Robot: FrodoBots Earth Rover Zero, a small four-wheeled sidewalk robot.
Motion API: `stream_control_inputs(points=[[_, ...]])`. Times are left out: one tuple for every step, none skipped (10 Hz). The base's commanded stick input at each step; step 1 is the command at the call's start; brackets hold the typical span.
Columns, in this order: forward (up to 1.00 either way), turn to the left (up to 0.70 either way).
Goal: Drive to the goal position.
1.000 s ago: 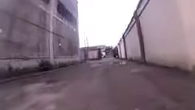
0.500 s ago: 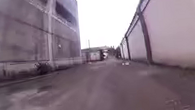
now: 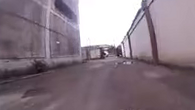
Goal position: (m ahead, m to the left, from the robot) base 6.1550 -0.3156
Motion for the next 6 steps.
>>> stream_control_inputs(points=[[1.0,0.0],[1.0,0.0],[1.0,0.0],[1.0,0.0],[1.0,0.0],[1.0,0.0]])
